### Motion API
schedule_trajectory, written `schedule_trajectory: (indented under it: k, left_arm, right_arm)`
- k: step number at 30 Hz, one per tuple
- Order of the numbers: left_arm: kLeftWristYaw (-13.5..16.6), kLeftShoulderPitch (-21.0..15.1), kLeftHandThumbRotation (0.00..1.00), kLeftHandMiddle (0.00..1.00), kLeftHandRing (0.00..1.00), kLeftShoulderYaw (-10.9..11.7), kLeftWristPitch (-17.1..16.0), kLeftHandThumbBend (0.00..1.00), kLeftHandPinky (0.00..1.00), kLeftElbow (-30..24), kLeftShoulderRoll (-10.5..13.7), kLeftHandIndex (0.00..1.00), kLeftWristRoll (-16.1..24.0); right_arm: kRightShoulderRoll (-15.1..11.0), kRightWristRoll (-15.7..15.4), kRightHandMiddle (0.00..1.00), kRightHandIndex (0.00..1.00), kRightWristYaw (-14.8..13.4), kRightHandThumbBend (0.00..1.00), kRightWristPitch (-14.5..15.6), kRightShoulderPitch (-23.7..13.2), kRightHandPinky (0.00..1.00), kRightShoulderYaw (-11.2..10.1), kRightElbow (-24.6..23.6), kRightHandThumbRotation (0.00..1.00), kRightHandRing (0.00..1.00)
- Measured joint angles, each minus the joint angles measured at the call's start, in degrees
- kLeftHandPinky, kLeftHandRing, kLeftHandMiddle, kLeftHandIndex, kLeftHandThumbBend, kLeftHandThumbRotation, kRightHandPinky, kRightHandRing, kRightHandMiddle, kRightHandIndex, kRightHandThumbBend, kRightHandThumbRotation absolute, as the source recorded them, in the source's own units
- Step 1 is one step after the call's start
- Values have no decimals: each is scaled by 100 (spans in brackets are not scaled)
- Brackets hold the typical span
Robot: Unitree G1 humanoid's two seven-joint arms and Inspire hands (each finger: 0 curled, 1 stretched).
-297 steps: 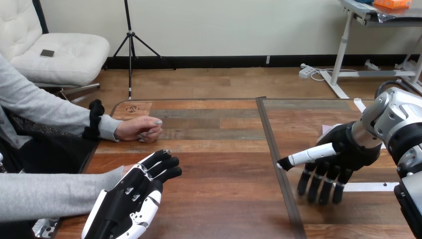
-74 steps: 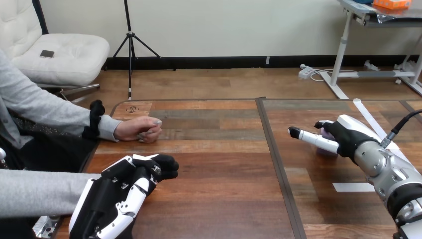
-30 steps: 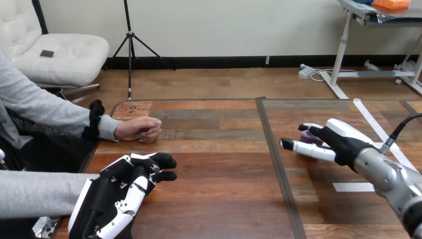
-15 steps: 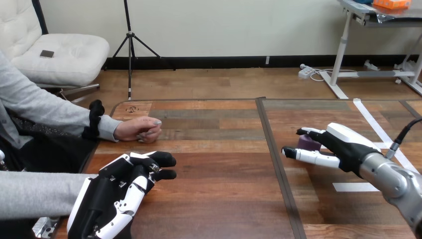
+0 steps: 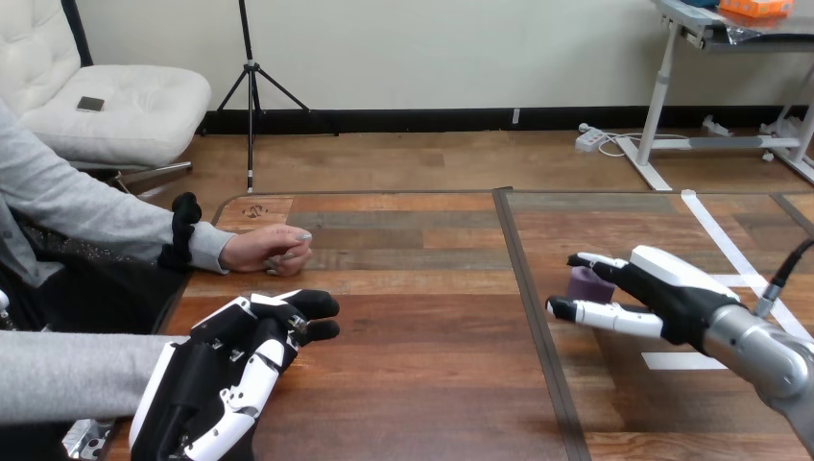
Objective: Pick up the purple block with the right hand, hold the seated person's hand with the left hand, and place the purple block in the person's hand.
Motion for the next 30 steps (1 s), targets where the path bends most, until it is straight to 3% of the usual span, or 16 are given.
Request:
schedule_trajectory:
  k: [17,30]
  left_arm:
    - [-2,-1,0,66,71,15,-88,0,91,53,0,42,21]
    - [123,1,0,66,72,39,-99,0,91,66,1,44,86]
  right_arm:
    - [-136,159,98,97,324,84,218,624,93,-255,-1045,100,98]
    - [-246,175,99,97,493,83,231,826,94,-308,-1427,100,99]
